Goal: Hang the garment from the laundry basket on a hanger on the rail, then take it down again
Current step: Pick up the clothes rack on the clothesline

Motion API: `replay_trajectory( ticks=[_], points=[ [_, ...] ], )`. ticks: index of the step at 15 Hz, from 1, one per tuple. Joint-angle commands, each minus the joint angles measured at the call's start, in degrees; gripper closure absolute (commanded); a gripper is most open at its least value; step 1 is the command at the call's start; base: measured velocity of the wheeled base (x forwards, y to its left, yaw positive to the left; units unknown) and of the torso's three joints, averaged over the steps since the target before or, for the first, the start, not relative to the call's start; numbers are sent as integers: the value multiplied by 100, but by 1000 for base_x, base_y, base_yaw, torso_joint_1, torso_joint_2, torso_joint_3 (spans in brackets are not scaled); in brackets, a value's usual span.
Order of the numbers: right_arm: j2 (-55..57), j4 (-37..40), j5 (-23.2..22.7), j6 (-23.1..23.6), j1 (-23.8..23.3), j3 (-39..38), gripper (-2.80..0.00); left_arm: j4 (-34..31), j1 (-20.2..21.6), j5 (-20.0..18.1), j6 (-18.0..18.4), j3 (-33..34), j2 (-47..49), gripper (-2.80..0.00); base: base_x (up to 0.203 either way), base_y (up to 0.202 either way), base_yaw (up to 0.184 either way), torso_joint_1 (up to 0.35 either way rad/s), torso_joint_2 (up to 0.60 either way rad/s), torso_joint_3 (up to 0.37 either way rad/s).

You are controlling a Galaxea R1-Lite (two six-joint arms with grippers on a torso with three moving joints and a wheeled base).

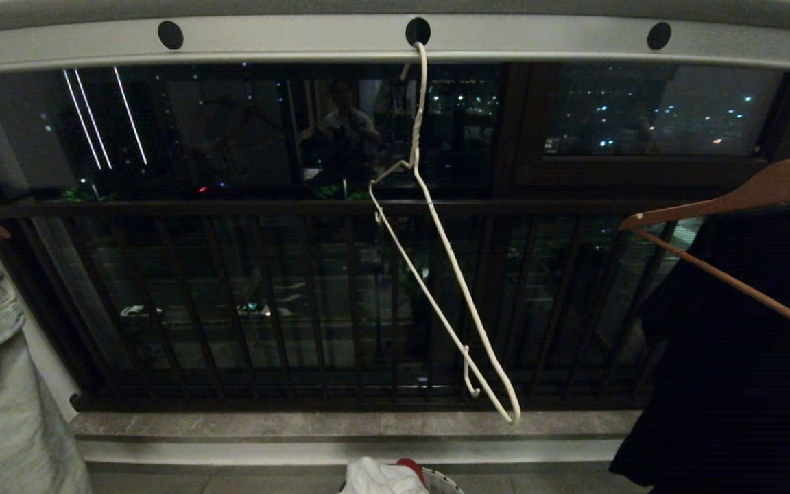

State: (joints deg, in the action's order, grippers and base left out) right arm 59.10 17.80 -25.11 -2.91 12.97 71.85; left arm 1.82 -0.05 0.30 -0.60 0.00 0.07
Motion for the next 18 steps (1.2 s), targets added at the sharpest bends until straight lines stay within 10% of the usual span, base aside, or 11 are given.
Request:
replay_trajectory(
  ticks=[1,7,8,18],
  points=[
    [940,-58,907,-127,1087,333,0,3,-3,5,-2,58,1,0,0,0,0,0,0,0],
    [2006,-470,3039,-492,3037,684,0,3,-4,5,-2,53,1,0,0,0,0,0,0,0],
    [2126,-631,3204,-497,3237,688,-280,3,-2,5,-2,55,1,0,0,0,0,0,0,0],
    [2896,-725,3992,-711,4295,1372,-280,3,-1,5,-2,58,1,0,0,0,0,0,0,0]
  ],
)
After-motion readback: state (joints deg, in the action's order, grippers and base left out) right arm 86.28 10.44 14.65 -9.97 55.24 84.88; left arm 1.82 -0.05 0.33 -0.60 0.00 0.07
